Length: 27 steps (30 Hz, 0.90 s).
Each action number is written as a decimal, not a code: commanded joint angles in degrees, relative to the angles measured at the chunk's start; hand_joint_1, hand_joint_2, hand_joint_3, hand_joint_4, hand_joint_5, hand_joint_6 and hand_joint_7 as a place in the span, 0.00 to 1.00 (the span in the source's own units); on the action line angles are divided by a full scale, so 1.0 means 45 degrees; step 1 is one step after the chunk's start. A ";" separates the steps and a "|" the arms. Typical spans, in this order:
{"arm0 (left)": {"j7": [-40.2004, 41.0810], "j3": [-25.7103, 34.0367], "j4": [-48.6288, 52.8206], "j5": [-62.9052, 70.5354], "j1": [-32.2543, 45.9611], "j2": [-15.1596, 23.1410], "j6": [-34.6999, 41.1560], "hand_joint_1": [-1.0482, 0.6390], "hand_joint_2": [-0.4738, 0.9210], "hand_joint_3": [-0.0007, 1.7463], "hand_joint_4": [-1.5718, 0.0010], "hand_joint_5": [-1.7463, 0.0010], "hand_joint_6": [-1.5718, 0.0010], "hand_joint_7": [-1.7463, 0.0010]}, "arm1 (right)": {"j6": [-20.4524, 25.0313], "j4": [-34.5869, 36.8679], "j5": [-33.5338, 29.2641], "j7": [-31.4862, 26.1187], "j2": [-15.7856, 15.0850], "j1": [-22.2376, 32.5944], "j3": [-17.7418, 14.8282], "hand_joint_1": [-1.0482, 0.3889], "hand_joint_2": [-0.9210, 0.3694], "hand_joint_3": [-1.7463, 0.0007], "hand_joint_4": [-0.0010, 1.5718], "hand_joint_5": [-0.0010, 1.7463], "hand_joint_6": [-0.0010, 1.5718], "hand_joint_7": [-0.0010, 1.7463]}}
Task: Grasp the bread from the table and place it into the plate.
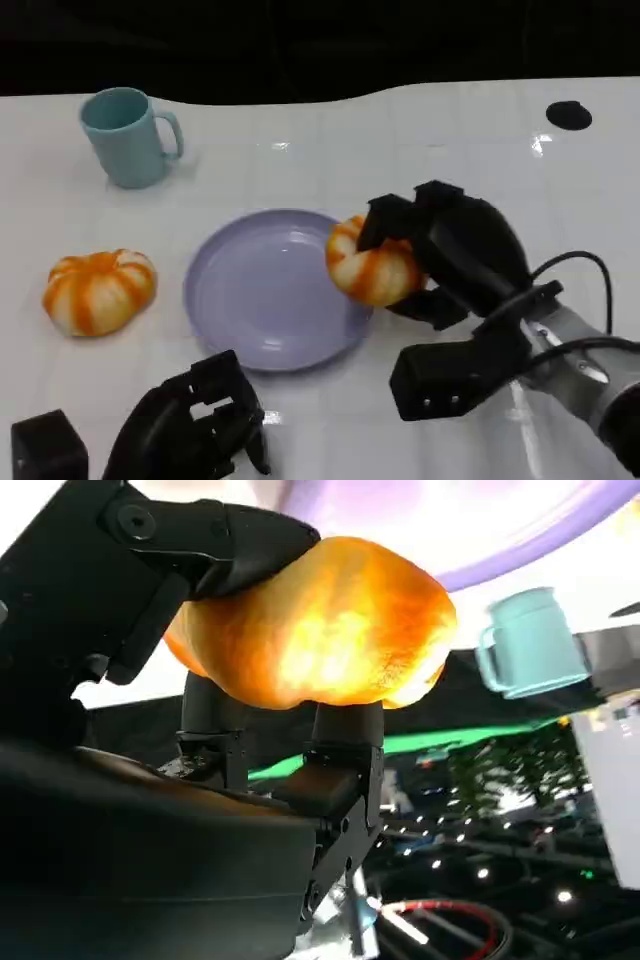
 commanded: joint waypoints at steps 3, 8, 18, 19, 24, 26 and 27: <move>0.0098 0.0021 -0.0402 -0.0022 0.0298 0.0206 0.0112 0.25 0.93 0.23 0.50 0.00 0.55 0.15 | 0.0201 0.0414 -0.0279 -0.0025 0.0654 -0.0769 0.0321 0.60 0.41 0.41 0.63 1.00 0.47 1.00; 0.0134 -0.0001 -0.0580 -0.0012 0.0434 0.0183 0.0172 0.26 0.93 0.23 0.51 0.00 0.55 0.15 | 0.0218 0.1065 -0.0250 -0.0051 0.1362 -0.1119 0.0525 0.62 0.44 0.32 0.62 1.00 0.46 1.00; 0.0259 -0.0080 -0.0660 0.0115 0.0488 0.0119 0.0078 0.27 0.93 0.24 0.50 0.00 0.55 0.16 | 0.0122 0.2700 -0.0331 -0.0792 0.2232 -0.1962 0.0818 0.61 0.42 0.37 0.59 1.00 0.44 0.99; 0.0272 -0.0082 -0.0664 0.0118 0.0493 0.0112 0.0061 0.27 0.93 0.24 0.50 0.00 0.54 0.16 | 0.0092 0.2774 -0.0318 -0.0814 0.2258 -0.2009 0.0846 0.61 0.42 0.38 0.59 1.00 0.44 0.96; 0.0225 -0.0096 -0.0544 0.0102 0.0464 0.0114 -0.0137 0.27 0.93 0.25 0.51 0.00 0.55 0.16 | -0.0138 0.2886 -0.0058 -0.0275 0.2263 -0.2093 0.0880 0.55 0.29 0.60 0.52 0.73 0.53 0.39; 0.0202 -0.0094 -0.0557 0.0052 0.0459 0.0114 -0.0094 0.27 0.93 0.25 0.51 0.00 0.55 0.15 | -0.0004 0.2841 -0.0036 0.0171 0.2233 -0.2085 0.0912 0.52 0.26 0.67 0.42 0.55 0.49 0.21; 0.0214 -0.0096 -0.0564 0.0055 0.0457 0.0114 -0.0090 0.27 0.93 0.25 0.50 0.00 0.55 0.15 | 0.0068 0.2786 0.0010 0.0504 0.2213 -0.2064 0.0901 0.50 0.22 0.71 0.35 0.43 0.44 0.13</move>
